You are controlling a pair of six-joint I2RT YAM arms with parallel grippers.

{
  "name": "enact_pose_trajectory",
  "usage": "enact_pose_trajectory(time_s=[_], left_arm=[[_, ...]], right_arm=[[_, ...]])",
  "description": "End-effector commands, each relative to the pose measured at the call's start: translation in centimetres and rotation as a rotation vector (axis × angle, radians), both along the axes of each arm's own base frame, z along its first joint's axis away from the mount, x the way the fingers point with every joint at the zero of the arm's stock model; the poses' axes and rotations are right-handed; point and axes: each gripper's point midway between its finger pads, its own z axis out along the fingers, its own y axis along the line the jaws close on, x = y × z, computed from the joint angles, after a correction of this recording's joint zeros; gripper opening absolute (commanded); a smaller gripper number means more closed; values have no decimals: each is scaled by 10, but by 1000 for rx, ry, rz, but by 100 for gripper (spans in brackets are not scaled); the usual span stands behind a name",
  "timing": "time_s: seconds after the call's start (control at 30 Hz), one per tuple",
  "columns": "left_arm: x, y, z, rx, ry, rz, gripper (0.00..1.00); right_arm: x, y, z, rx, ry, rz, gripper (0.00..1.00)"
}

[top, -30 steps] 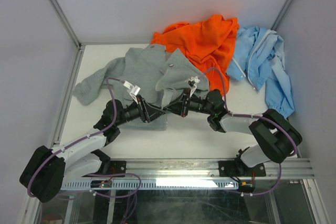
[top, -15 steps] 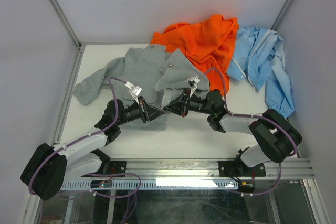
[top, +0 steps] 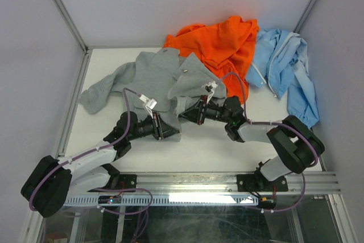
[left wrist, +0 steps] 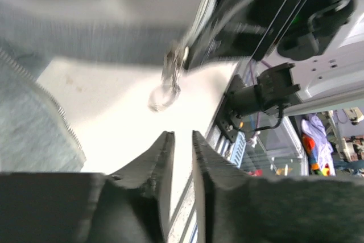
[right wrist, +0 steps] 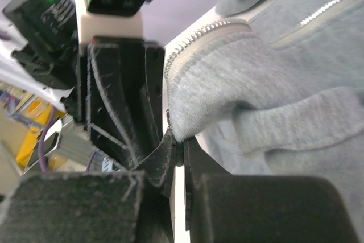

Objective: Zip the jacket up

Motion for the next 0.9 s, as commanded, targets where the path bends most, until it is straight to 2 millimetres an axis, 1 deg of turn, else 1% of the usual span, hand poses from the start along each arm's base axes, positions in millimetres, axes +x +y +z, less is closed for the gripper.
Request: enact_pose_trajectory(time_s=[0.0, 0.13, 0.27, 0.33, 0.4, 0.53, 0.63, 0.73, 0.87], left_arm=[[4, 10, -11, 104, 61, 79, 25], [14, 18, -21, 219, 139, 147, 35], [16, 19, -31, 307, 226, 186, 43], [17, 19, -38, 386, 253, 221, 47], [19, 21, -50, 489, 290, 262, 50], [21, 32, -74, 670, 366, 345, 53], [26, 40, -84, 783, 387, 389, 53], [31, 37, -86, 860, 386, 404, 55], [32, 26, -97, 958, 391, 387, 55]], right_arm=[[27, -16, 27, 55, -104, -117, 0], [34, -33, 16, 17, -93, -162, 0], [38, -49, 9, -20, -103, -208, 0], [39, -56, 6, -34, -111, -233, 0], [39, -61, 3, -50, -117, -254, 0], [36, -67, -3, -74, -110, -274, 0], [33, -68, -2, -60, -105, -275, 0], [32, -69, -2, -47, -103, -275, 0], [32, -68, -1, -42, -101, -275, 0]])
